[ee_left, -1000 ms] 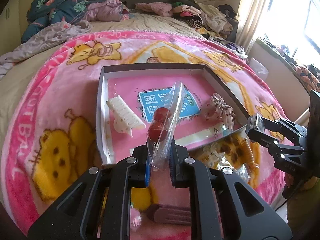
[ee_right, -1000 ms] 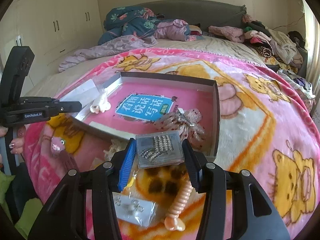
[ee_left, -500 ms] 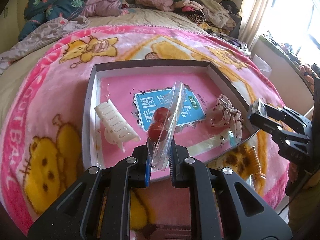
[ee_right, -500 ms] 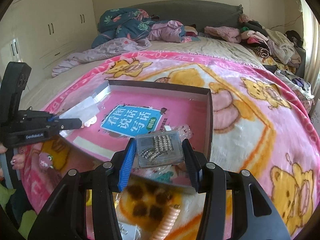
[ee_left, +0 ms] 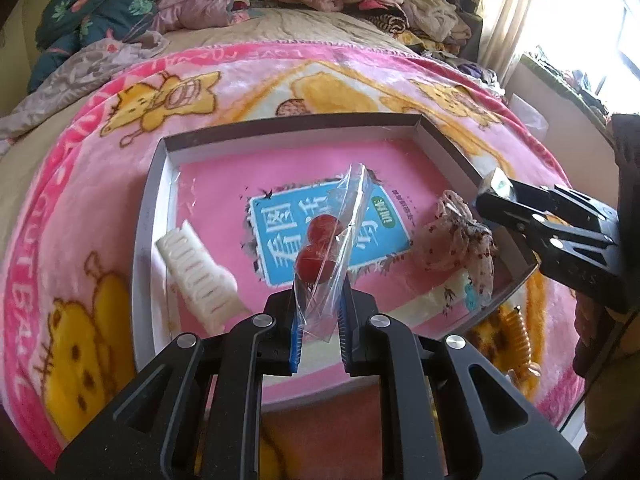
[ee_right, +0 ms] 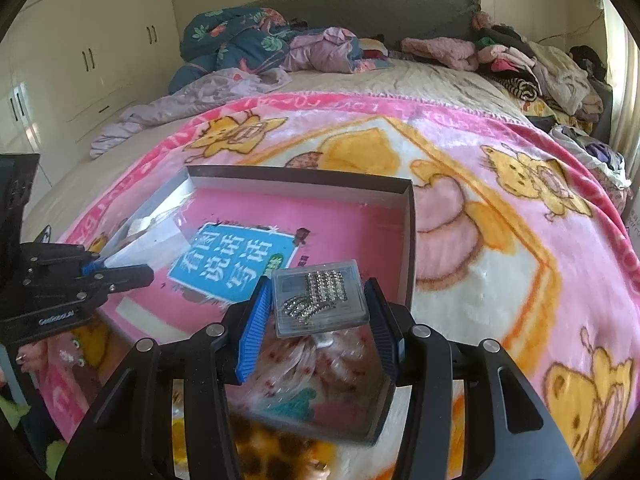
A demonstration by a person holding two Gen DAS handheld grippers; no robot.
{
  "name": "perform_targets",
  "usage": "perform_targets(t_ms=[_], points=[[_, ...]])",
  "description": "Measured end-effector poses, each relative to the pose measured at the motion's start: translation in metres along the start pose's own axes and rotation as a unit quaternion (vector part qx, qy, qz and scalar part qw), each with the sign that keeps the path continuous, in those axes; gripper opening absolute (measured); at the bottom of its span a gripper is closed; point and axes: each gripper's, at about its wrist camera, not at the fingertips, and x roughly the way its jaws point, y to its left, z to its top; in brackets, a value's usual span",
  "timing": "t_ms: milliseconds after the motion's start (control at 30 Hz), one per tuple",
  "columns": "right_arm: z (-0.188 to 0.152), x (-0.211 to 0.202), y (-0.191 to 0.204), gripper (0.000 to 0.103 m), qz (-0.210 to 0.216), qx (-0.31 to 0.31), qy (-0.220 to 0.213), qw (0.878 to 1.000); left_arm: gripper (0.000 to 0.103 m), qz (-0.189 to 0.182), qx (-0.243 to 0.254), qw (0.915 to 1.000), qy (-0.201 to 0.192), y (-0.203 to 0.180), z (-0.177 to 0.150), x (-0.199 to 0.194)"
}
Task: Organize jewelry
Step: 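Lower the red-bead bag and bead packet into the grey box and release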
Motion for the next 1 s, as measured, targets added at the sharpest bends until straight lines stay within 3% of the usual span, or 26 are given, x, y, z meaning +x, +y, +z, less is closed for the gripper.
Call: perform_targets(t_ms=[633, 1000], points=[[0.027, 0.063, -0.003, 0.045, 0.014, -0.002, 0.053, 0.999, 0.010, -0.009, 0.020, 0.9988, 0.043, 0.000, -0.003, 0.025], [0.031, 0.074, 0.005, 0.044, 0.021, 0.003, 0.072, 0.997, 0.022, -0.022, 0.006, 0.9987, 0.047, 0.012, -0.010, 0.007]])
